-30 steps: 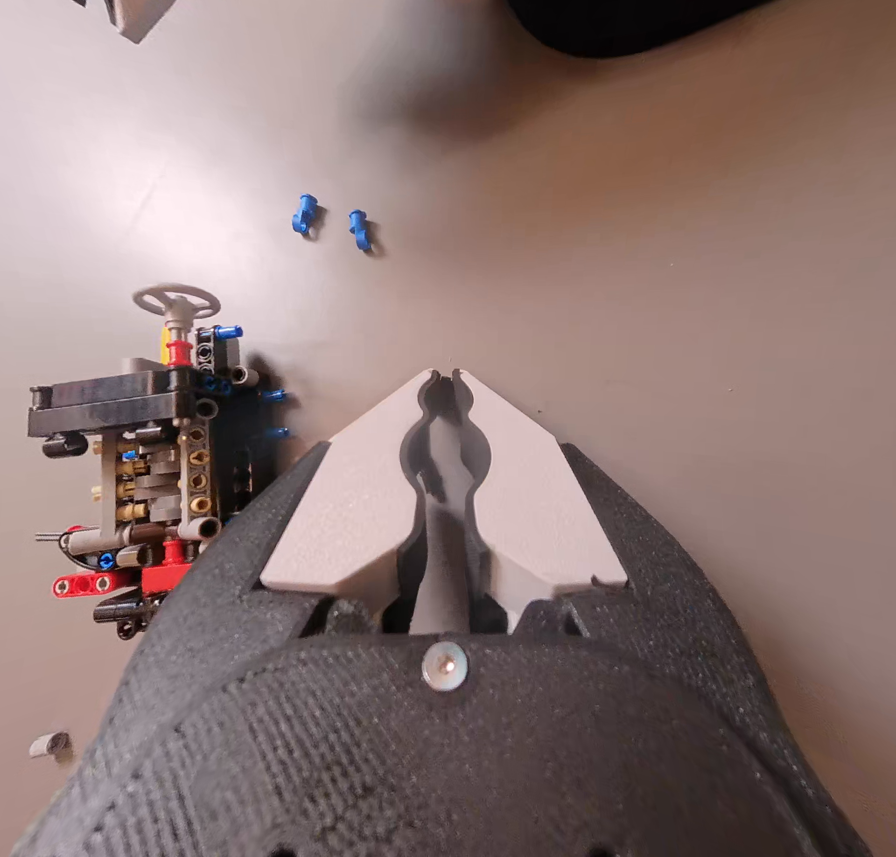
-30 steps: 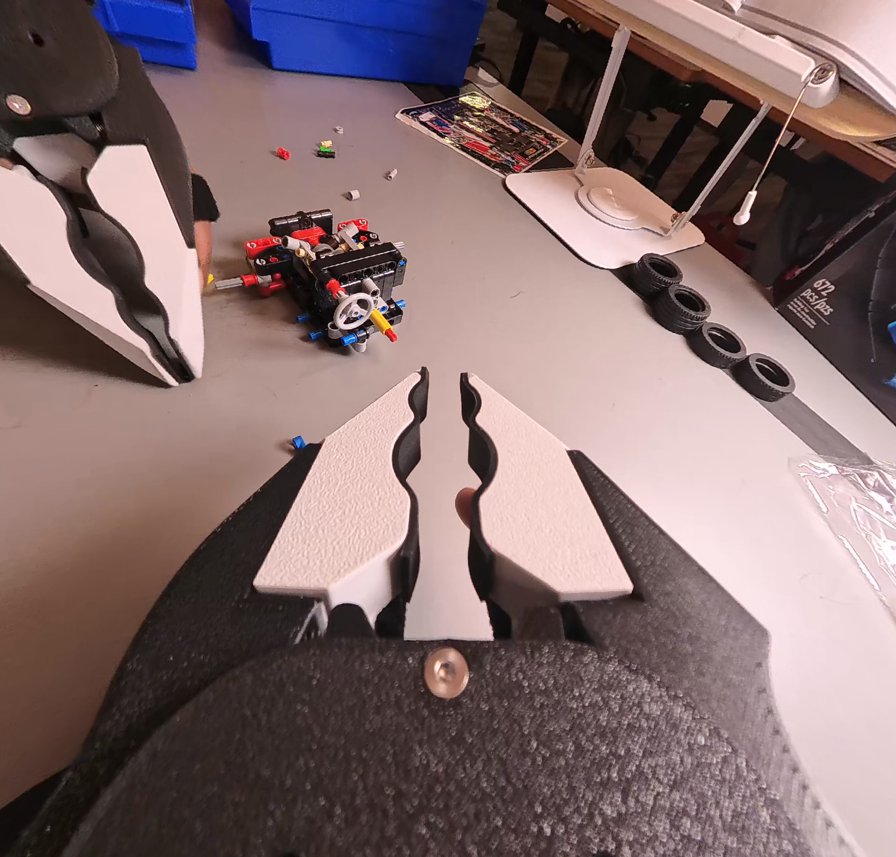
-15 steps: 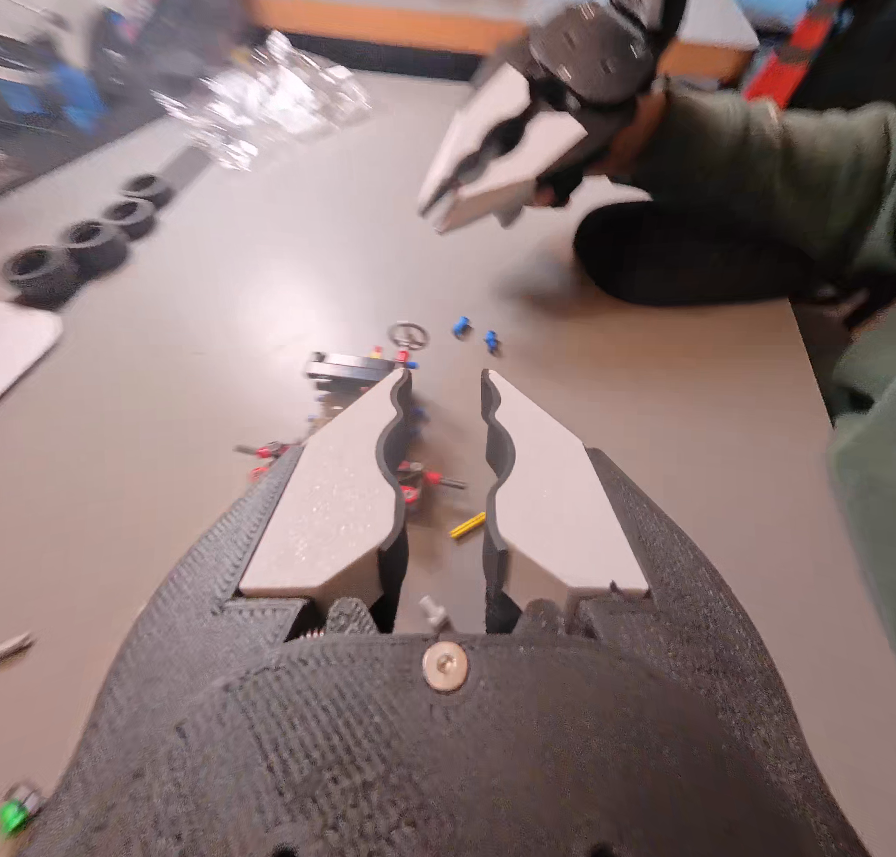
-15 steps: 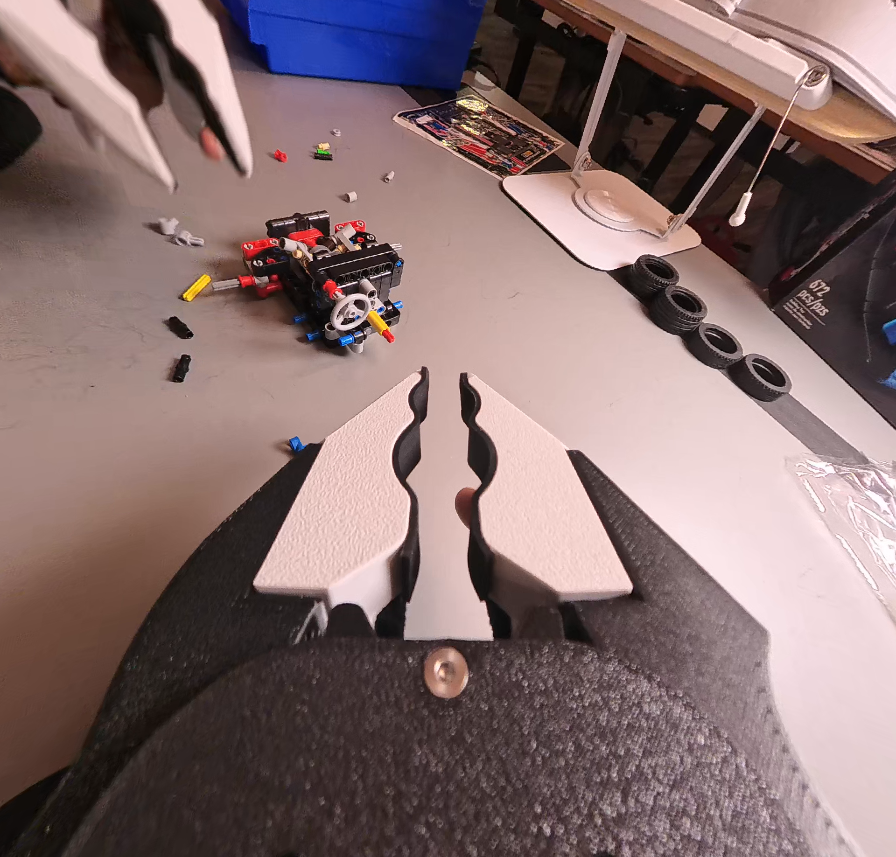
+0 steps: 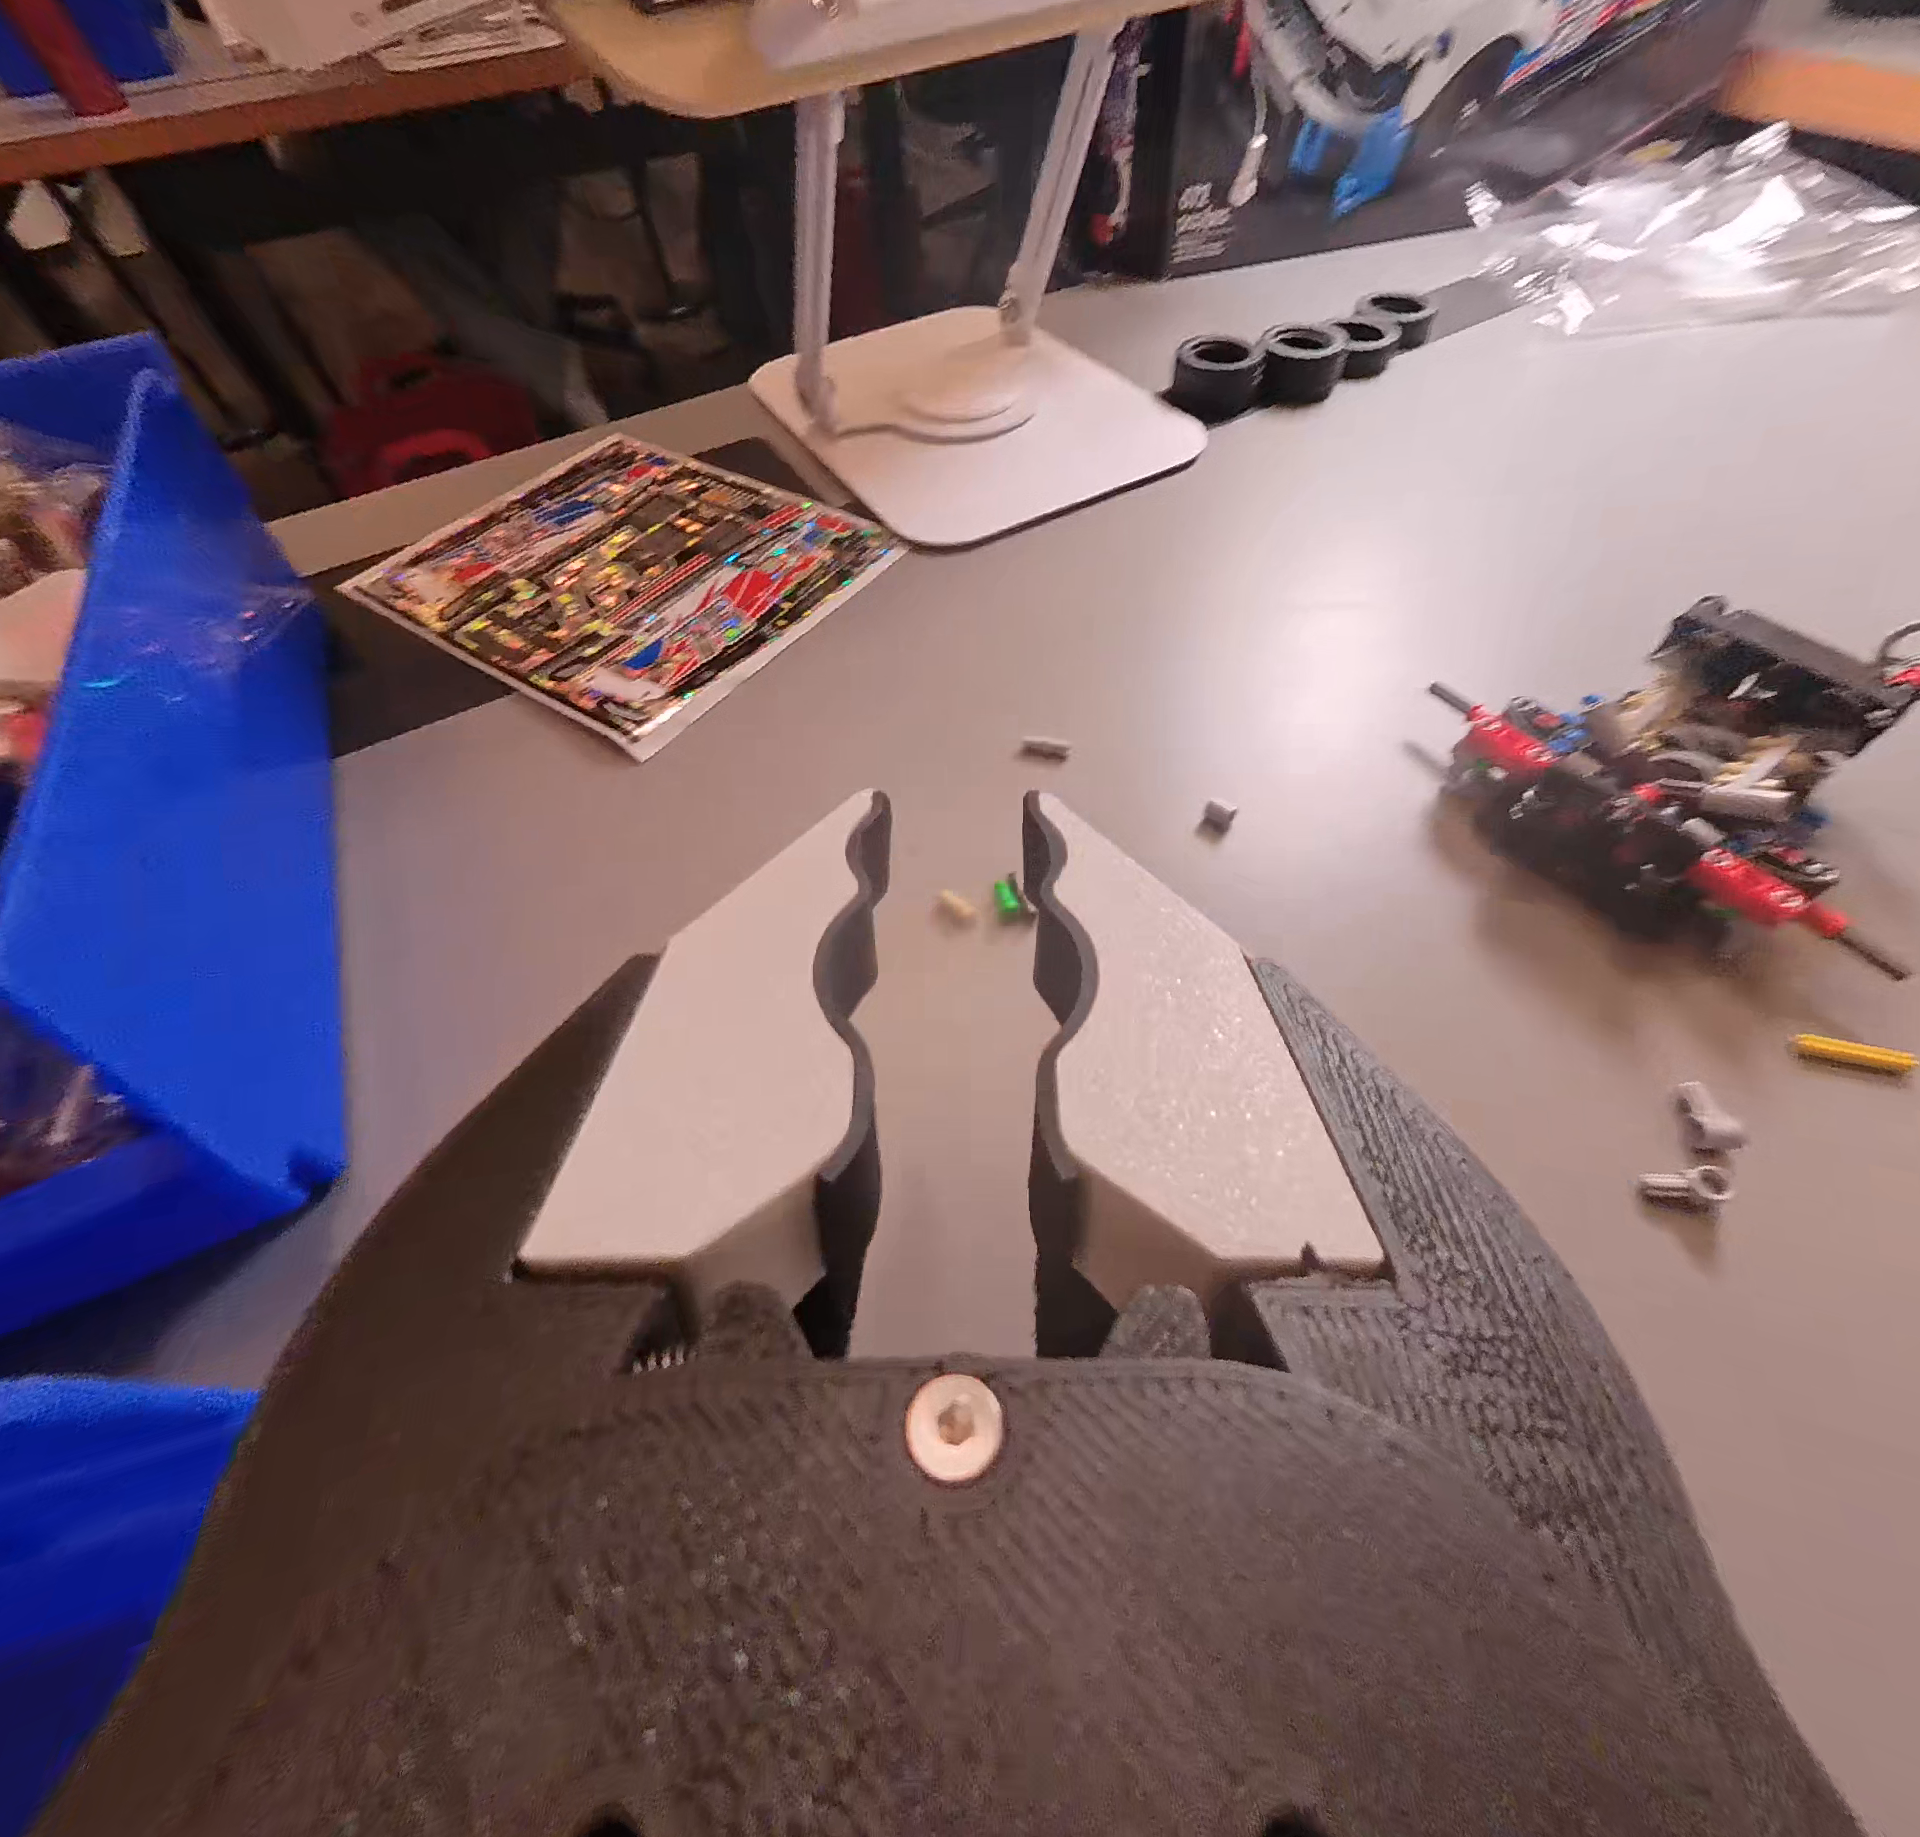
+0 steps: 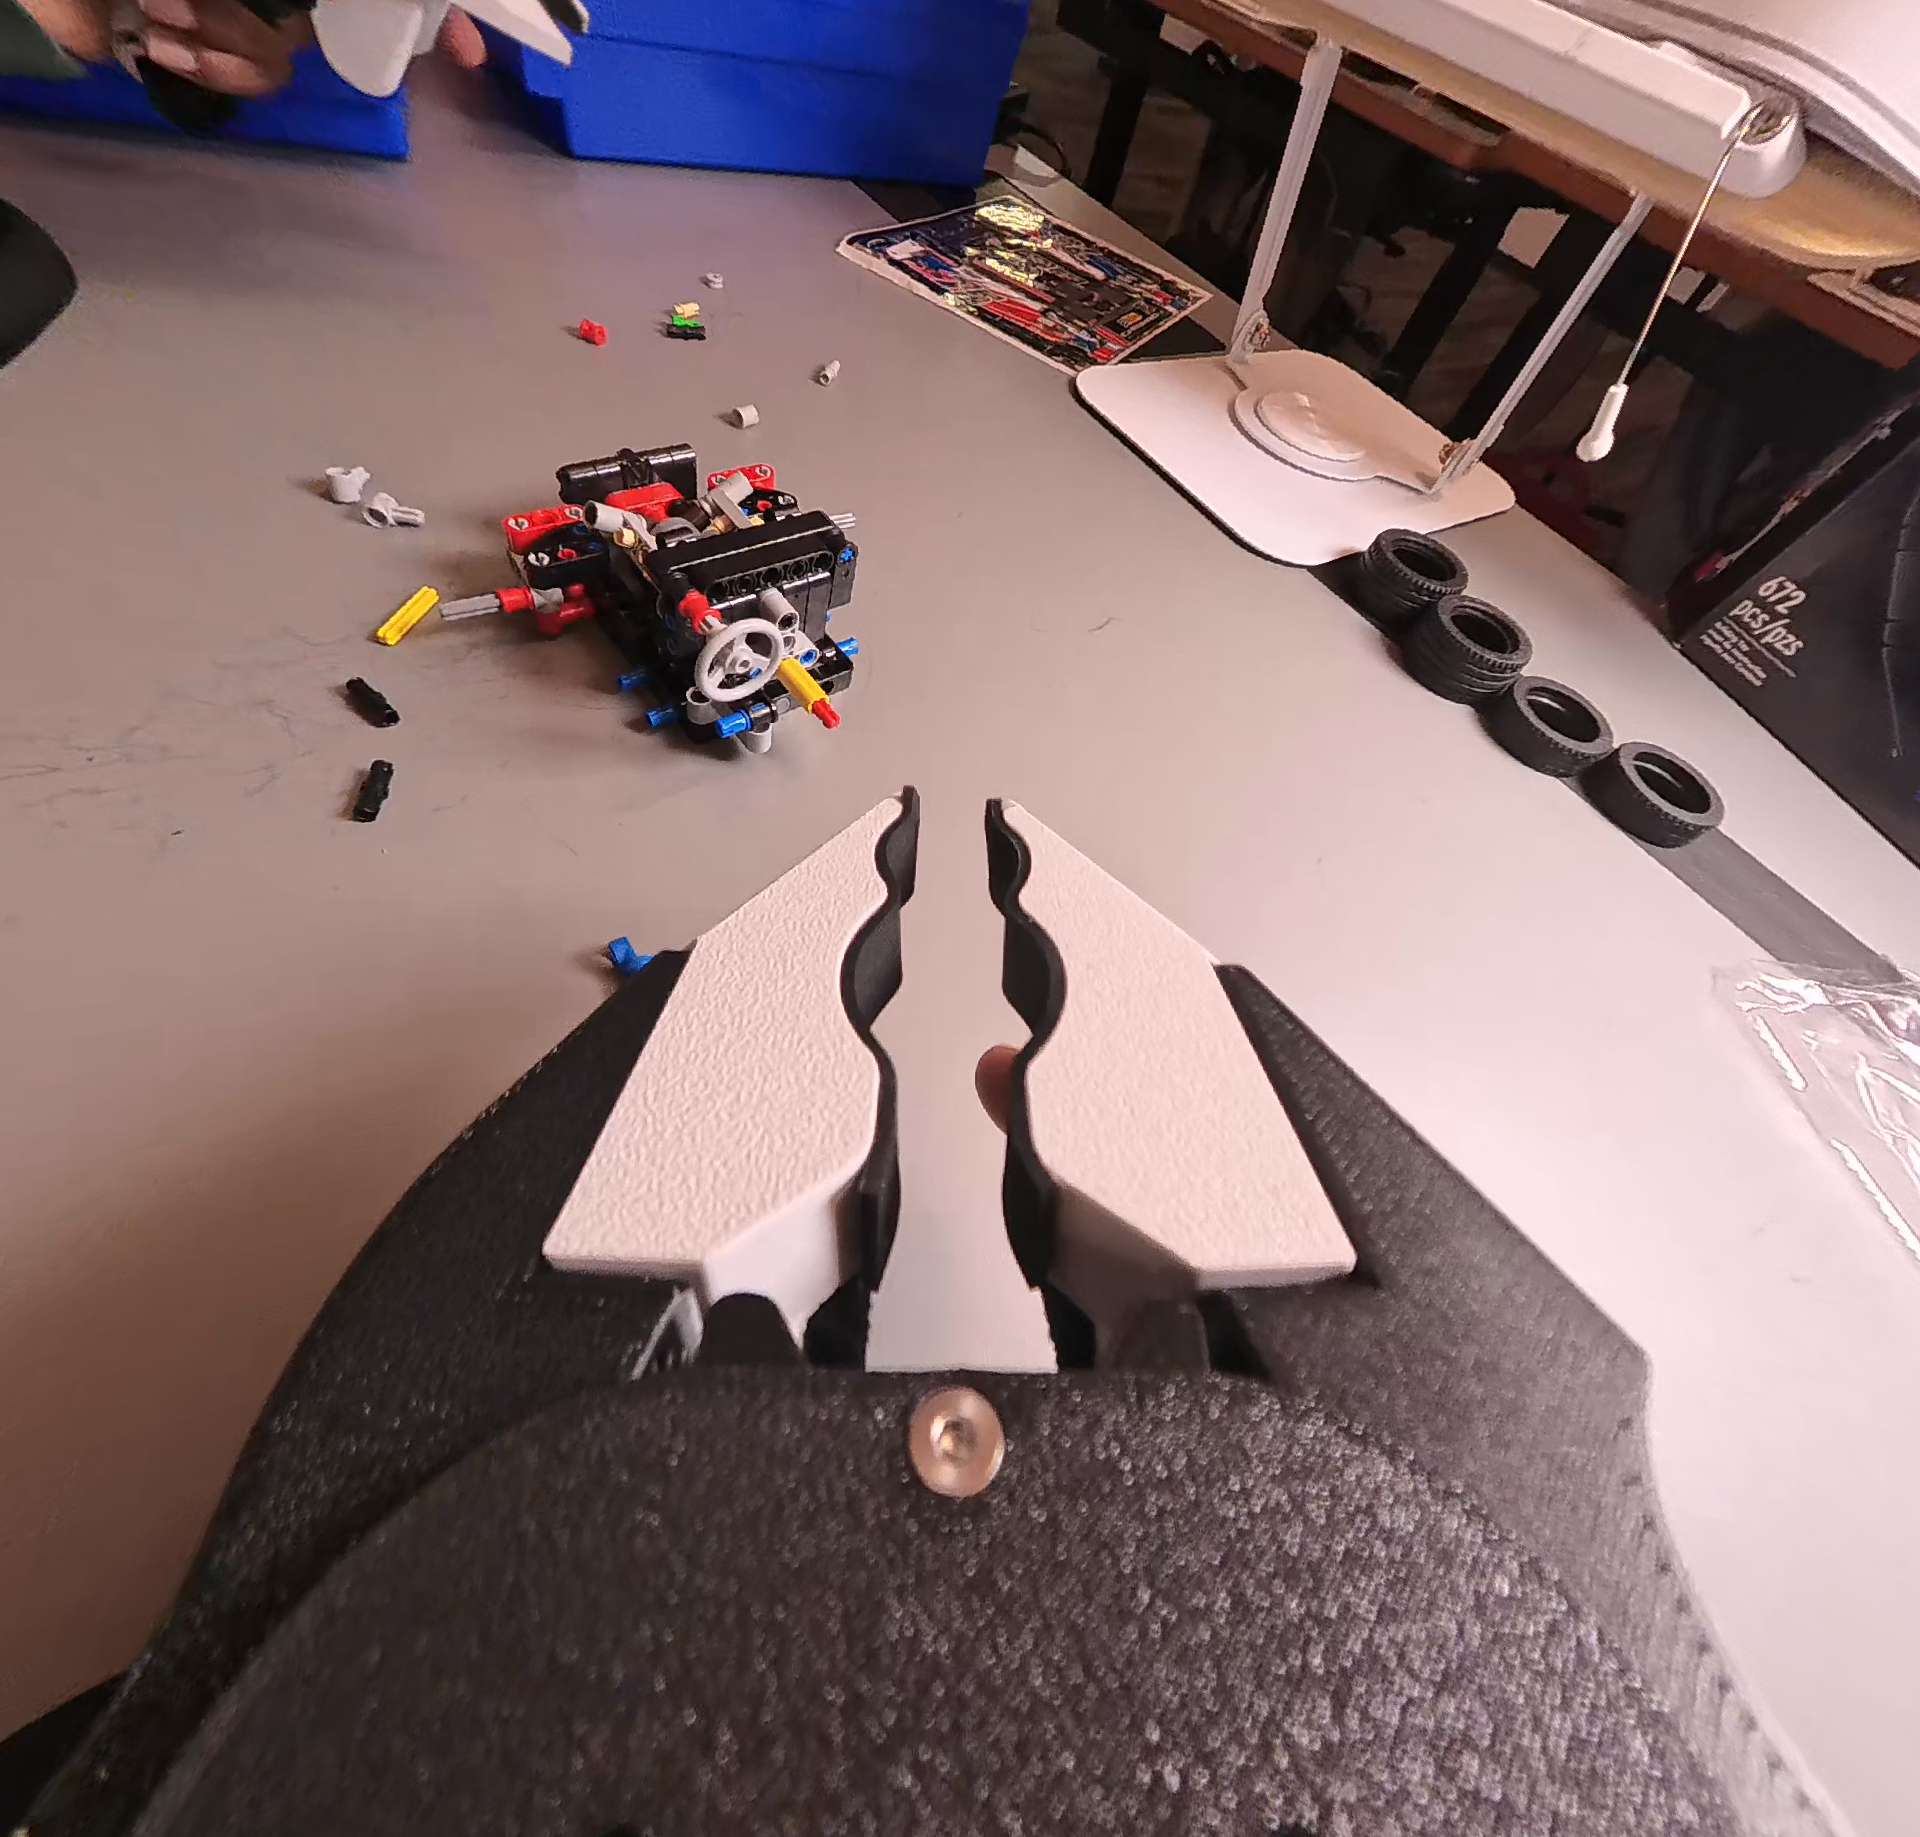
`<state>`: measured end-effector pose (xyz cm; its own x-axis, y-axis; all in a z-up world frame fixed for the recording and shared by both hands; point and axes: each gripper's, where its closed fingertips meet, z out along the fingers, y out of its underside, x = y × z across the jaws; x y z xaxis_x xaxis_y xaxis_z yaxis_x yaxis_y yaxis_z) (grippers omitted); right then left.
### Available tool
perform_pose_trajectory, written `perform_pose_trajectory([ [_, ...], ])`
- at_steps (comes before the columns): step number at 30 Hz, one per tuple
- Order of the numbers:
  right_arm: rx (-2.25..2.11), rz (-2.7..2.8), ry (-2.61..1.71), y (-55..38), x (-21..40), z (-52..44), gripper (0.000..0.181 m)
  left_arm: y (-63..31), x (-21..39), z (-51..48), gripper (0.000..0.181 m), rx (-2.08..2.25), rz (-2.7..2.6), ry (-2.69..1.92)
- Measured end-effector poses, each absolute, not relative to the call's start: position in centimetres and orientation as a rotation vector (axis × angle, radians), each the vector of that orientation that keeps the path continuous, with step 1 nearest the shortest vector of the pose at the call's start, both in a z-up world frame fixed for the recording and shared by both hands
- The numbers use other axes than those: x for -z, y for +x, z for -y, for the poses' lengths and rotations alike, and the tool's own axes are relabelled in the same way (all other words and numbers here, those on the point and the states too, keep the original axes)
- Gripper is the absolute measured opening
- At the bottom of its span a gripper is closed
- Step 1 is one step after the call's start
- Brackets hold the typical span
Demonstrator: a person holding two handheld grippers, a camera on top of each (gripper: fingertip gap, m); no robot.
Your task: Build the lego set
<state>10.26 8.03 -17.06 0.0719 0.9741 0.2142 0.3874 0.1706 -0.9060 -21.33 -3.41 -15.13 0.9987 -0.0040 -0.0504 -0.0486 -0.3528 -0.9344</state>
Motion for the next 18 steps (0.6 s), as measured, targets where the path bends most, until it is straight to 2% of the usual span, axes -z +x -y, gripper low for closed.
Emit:
perform_pose_trajectory([
  [5,-0.764,1.483,-1.393,10.2,17.5,-8.2,0.012,-22.8,14.6,4.2,0.023,-0.178,-0.011,-1.938],
  [9,-0.777,1.480,-1.393,10.0,17.5,-8.0,0.012,-24.6,11.6,6.3,0.026,-0.310,0.069,-1.874],
  [15,-0.794,1.474,-1.385,9.8,17.3,-7.7,0.012,-28.8,5.0,13.2,0.027,-0.472,0.211,-1.781],
  [18,-0.810,1.467,-1.369,9.7,16.9,-7.3,0.012,-32.3,4.5,17.6,0.033,-0.581,0.266,-1.923],
])
